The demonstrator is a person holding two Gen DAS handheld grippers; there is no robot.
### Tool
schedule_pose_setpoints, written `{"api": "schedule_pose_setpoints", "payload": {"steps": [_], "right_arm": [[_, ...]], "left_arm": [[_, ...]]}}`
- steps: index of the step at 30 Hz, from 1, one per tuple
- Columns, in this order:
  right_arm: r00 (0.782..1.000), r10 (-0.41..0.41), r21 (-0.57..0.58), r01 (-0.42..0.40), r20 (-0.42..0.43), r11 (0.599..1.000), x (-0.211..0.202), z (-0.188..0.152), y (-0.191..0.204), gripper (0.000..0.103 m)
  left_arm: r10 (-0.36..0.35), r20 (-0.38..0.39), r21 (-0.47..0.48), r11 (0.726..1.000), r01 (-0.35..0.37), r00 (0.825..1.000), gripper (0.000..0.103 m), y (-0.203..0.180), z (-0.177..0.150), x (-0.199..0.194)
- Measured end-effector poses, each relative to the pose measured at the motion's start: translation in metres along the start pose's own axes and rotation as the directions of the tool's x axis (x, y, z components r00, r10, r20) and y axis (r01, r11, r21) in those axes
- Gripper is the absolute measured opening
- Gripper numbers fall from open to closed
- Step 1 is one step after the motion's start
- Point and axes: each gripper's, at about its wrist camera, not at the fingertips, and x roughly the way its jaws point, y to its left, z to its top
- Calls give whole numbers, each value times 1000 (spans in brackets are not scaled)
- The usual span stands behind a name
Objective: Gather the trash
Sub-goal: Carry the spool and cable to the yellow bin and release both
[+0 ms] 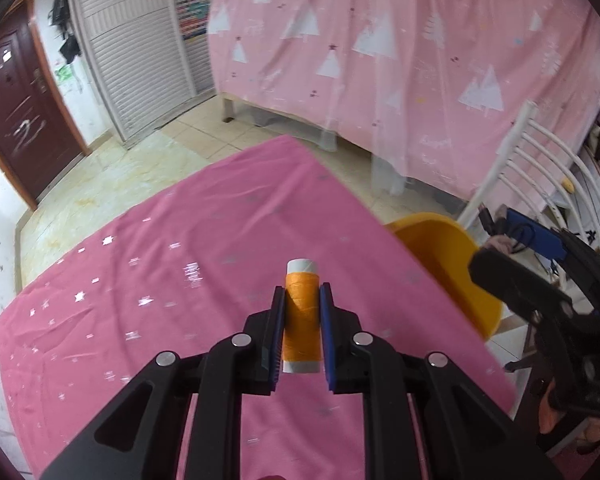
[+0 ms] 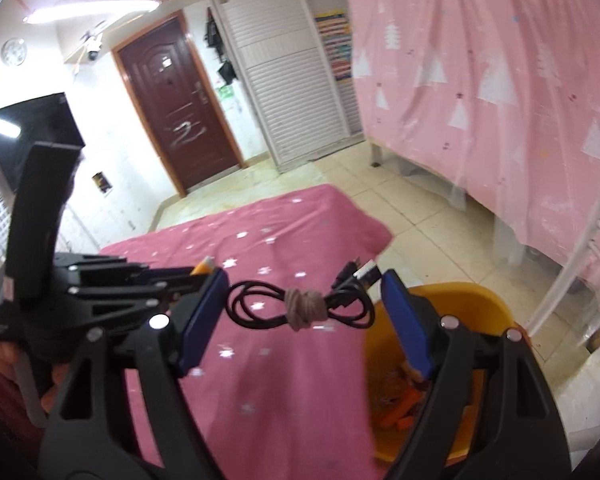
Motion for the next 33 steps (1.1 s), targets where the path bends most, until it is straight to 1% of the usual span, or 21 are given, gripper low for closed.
{"api": "schedule_pose_setpoints", "payload": {"steps": [3, 7, 12, 15, 18, 21, 23, 25, 28, 29, 30, 32, 33], "right_arm": [[1000, -28, 32, 28, 13, 999, -5, 0, -25, 75], [998, -62, 68, 61, 9, 996, -7, -1, -53, 75], [997, -78, 113, 78, 0, 991, -2, -4, -81, 75], [993, -116, 117, 118, -17, 986, 4, -9, -93, 75], [991, -127, 135, 131, -37, 982, 9, -14, -104, 75], [989, -133, 150, 141, -62, 979, 15, -19, -114, 75], [988, -134, 155, 144, -76, 977, 17, -21, -116, 75], [989, -122, 162, 135, -86, 978, 20, -23, -119, 75], [988, -119, 155, 134, -103, 979, 23, -24, -120, 77], [987, -117, 153, 133, -110, 979, 25, -25, -120, 81], [986, -119, 151, 136, -113, 979, 26, -26, -120, 82], [986, -118, 151, 135, -118, 979, 28, -27, -119, 83], [986, -118, 149, 136, -121, 979, 28, -27, -119, 83]], "left_arm": [[-16, -12, 18, 1000, 16, 1000, 11, -22, 3, 6], [-36, -19, 34, 999, 36, 999, 11, -46, 8, 11], [-79, -21, 5, 997, 79, 997, 11, -70, 20, 16], [-101, -21, -15, 995, 101, 995, 11, -78, 29, 21], [-108, -18, -44, 993, 107, 994, 11, -85, 39, 30], [-112, -19, -60, 992, 111, 994, 11, -89, 46, 39], [-128, -17, -67, 990, 126, 992, 11, -93, 50, 45], [-117, -16, -77, 990, 116, 993, 11, -97, 54, 50], [-124, -26, -102, 987, 121, 992, 12, -98, 59, 58], [-131, -30, -109, 986, 128, 991, 18, -98, 61, 61], [-140, -32, -112, 984, 136, 990, 24, -97, 61, 62], [-155, -29, -120, 981, 151, 987, 67, -98, 61, 62], [-155, -20, -126, 981, 151, 988, 71, -98, 61, 61]]}}
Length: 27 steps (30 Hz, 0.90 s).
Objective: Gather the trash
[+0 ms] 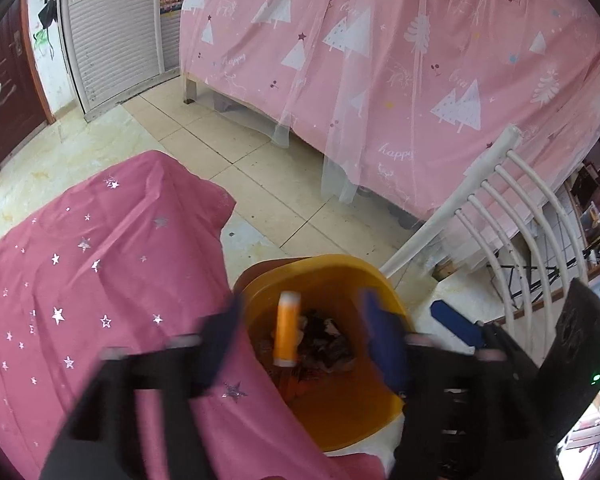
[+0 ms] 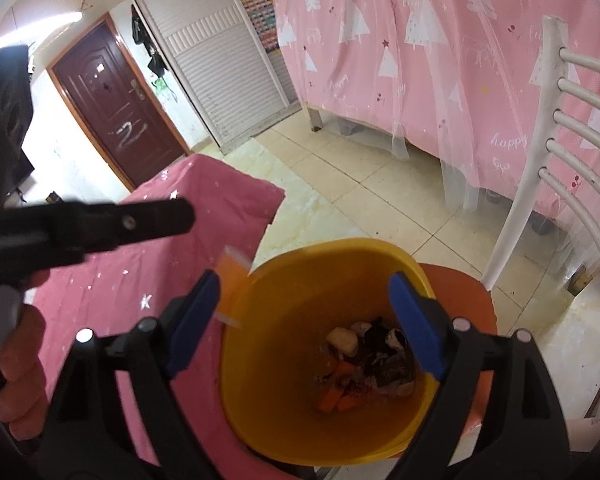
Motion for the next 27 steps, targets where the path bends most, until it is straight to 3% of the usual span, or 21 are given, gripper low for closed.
{"api": "schedule_pose_setpoints", "payload": {"steps": [6, 11, 22, 27], "right_arm": [[1000, -7, -5, 7, -10, 1000, 1, 0, 1, 88], [1000, -8, -13, 8, -4, 1000, 1, -3, 8, 97], [999, -7, -92, 11, 49, 996, -11, -7, 55, 97], [994, 3, -159, 15, 108, 987, -25, -14, 95, 97]], "left_arm": [[11, 26, -23, 1000, -10, 1000, 79, 10, -4, -8], [-8, 68, -48, 999, 12, 998, 94, 28, -10, -21], [82, 182, -94, 993, -66, 980, 95, 80, -38, -62], [145, 236, -152, 982, -111, 961, 95, 115, -61, -88]]}}
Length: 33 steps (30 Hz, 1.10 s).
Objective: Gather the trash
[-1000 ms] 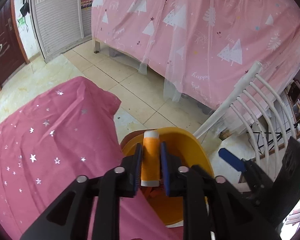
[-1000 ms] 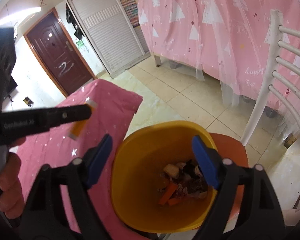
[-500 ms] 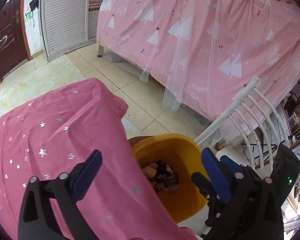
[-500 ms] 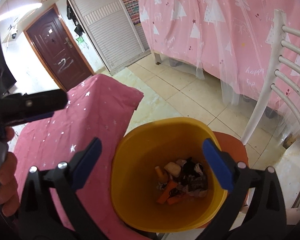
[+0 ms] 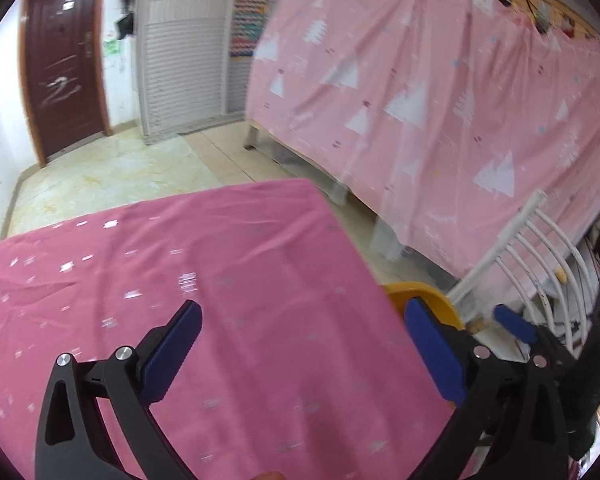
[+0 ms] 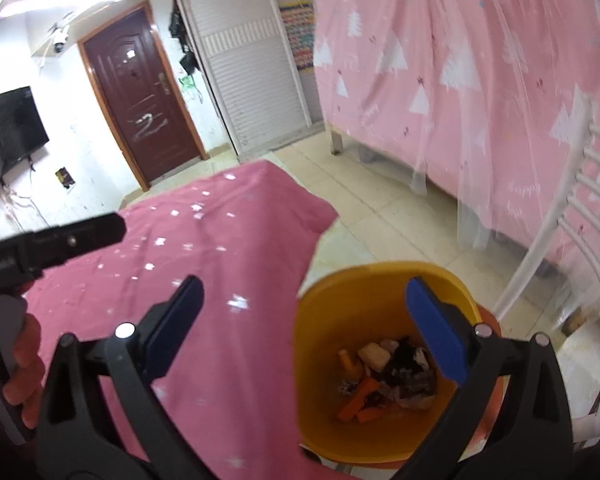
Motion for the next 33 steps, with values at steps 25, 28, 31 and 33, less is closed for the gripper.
{"api": "schedule_pose_setpoints", "payload": {"steps": [25, 28, 31, 33], "right_arm": [[979, 201, -174, -203, -29, 964, -2, -31, 152, 97], [980, 200, -194, -200, -19, 960, -3, -35, 164, 97], [979, 203, -210, -201, -14, 957, -5, -39, 172, 97], [980, 197, -221, -194, -7, 956, -6, -40, 177, 97]], "left_arm": [[271, 159, -136, 958, -251, 949, 95, 153, -68, -92], [298, 166, -150, 950, -274, 940, 95, 169, -78, -101], [315, 169, -158, 944, -290, 934, 95, 180, -83, -106], [328, 169, -160, 939, -303, 929, 95, 188, -90, -107]]}}
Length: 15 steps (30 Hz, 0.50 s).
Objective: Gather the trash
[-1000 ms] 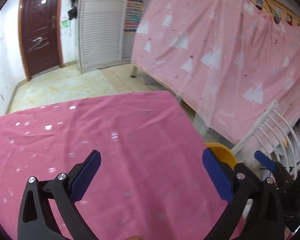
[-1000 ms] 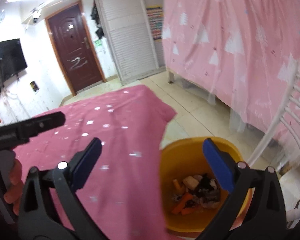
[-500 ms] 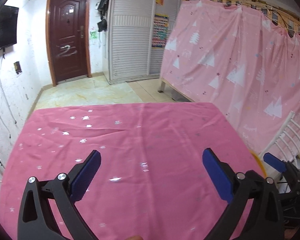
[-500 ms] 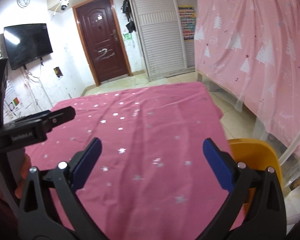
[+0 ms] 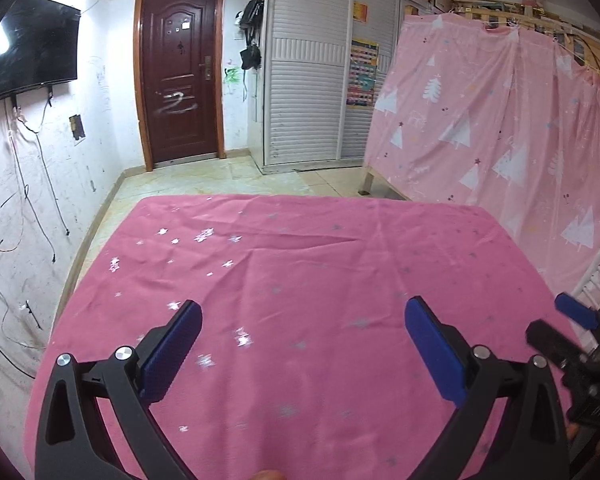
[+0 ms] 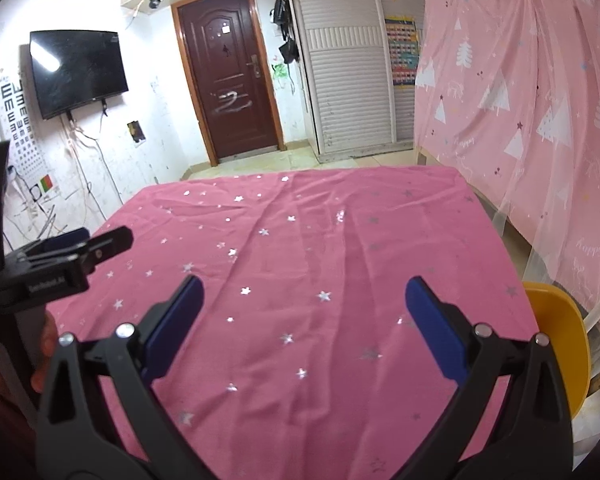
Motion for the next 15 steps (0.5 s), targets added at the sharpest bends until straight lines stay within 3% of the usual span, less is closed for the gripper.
{"api": "schedule_pose_setpoints", "payload": {"steps": [15], "right_arm": [[1000, -14, -32, 13, -23, 999, 15, 1, 18, 97]], "left_arm": [[16, -6, -50, 999, -16, 1000, 95, 36, -16, -2]]}}
